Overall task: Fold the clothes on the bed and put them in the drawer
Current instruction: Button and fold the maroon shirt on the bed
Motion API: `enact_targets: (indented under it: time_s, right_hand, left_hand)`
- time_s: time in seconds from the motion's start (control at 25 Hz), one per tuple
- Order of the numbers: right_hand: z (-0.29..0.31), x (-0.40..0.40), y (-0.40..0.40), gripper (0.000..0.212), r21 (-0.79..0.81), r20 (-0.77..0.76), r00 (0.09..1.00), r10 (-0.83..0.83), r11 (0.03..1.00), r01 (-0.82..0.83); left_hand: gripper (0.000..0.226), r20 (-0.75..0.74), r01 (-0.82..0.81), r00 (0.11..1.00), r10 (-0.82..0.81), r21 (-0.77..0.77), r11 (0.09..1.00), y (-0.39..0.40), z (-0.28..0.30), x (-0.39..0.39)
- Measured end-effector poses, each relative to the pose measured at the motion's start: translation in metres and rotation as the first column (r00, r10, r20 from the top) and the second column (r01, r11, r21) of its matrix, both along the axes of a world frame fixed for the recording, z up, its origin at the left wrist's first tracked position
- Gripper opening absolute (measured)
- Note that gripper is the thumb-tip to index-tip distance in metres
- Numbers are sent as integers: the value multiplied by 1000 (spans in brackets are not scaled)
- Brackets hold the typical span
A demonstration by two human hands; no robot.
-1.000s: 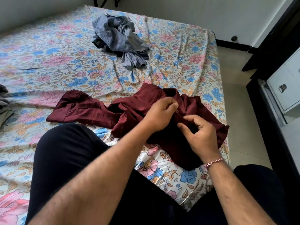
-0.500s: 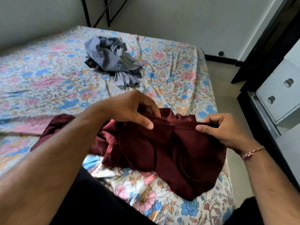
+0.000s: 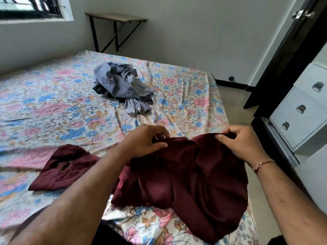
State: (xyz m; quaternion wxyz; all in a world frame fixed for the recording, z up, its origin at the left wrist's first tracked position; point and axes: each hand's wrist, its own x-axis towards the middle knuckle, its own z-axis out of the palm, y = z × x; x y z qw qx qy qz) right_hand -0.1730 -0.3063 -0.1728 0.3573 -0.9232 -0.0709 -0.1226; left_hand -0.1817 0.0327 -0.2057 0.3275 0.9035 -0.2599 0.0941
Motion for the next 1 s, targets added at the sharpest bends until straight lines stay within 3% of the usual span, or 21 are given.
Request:
enact_targets:
  time_s: [0.16,0.28,0.4,0.48,0.6,0.72,0.88,1.0]
  right_hand:
    - [10,-14,-5,12,52,-137,990,34,998,-27]
    - [17,-29,-3,12,115,-166,985,49,993,-30]
    - [19,-47,-1,15,127,-170,985,35,992,-13]
    - [17,-58,1,16,111,-158,987,29,994,-12]
    - [10,-68,2,15,100,-144,989,23,995,-9]
    - [6,-70,1,15,121,-131,991,17,993,-1]
    - [9,-70,3,14,125,-111,994,19,992,-5]
    - [11,-70,4,12,111,-98,995,13,994,-2]
  left_hand:
    - [28,-29,45,999,-44,71,996,3,1,2]
    - [12,138,18,990,-29,80,997,4,-1,-7]
    - [12,361,-83,931,61,47,995,-3,4,-21]
    - [4,403,-132,905,133,-29,991,-11,11,-38]
    - [16,282,-135,948,149,-69,988,-24,11,-66]
    - [25,153,-33,988,26,43,999,-28,11,-74]
    - [59,-10,94,996,-94,161,982,-39,4,-71]
    - [45,-65,162,986,-154,123,979,-50,1,-73]
